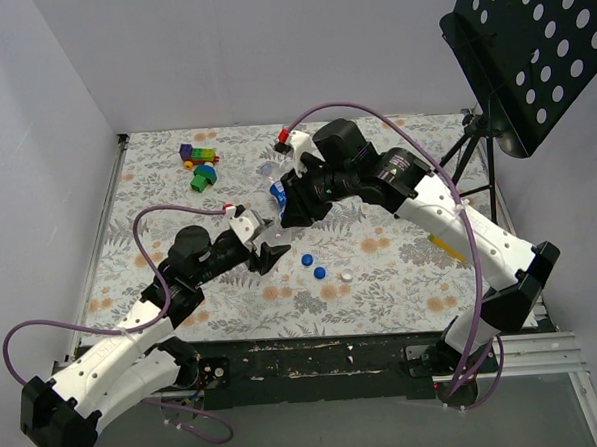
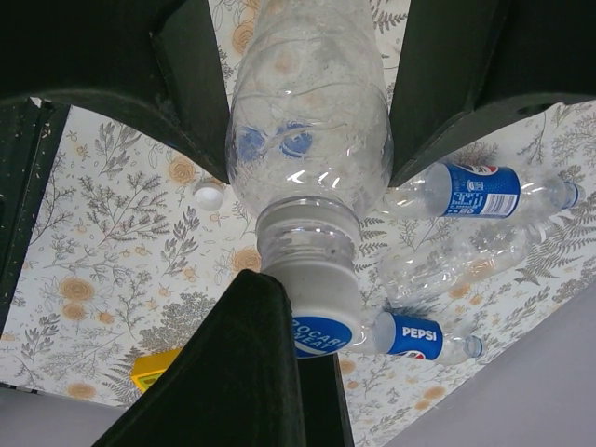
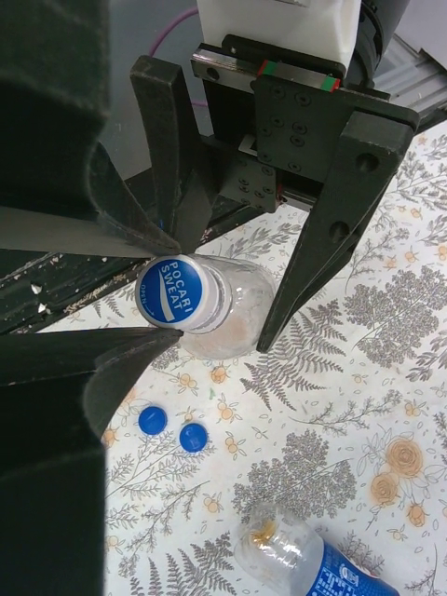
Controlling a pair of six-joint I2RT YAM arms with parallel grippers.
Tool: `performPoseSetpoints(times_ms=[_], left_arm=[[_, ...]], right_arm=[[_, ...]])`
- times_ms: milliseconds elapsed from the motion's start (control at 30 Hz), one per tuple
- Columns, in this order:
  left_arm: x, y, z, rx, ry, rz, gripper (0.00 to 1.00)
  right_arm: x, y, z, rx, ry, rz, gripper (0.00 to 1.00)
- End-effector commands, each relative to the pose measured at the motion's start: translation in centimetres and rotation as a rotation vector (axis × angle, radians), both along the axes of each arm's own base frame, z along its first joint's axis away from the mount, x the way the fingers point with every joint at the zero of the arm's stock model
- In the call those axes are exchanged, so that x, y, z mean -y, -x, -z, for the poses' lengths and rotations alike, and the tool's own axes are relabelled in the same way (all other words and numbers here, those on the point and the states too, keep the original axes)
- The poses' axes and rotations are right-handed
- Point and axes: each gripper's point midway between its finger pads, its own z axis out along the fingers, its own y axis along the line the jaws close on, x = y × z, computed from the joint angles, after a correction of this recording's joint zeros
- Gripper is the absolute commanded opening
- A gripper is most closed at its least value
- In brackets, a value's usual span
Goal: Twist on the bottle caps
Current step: Screw the bottle cap onto the plastic bottle.
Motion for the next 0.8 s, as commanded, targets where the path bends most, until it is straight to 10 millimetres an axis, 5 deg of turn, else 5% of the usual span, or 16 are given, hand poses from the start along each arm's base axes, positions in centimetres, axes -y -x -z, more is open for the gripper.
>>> performPoseSetpoints(times_ms=[0, 300, 767], left_arm=[[0.4, 0.9, -4.1, 0.114, 0.107, 0.049, 0.0], [0.2, 1.0, -5.0, 0.127, 0.171, 0.037, 0.0], [0.1, 1.1, -7.6, 0.15, 0.347, 0.02, 0.0]], right_arm=[[0.9, -0.2, 0.9, 0.01, 0.072, 0.012, 0.01], [-0.8, 2.0, 1.2, -0.058, 0.092, -0.104, 0.01], [0.6, 1.9, 1.1, -0.032, 0.154, -0.058, 0.06]])
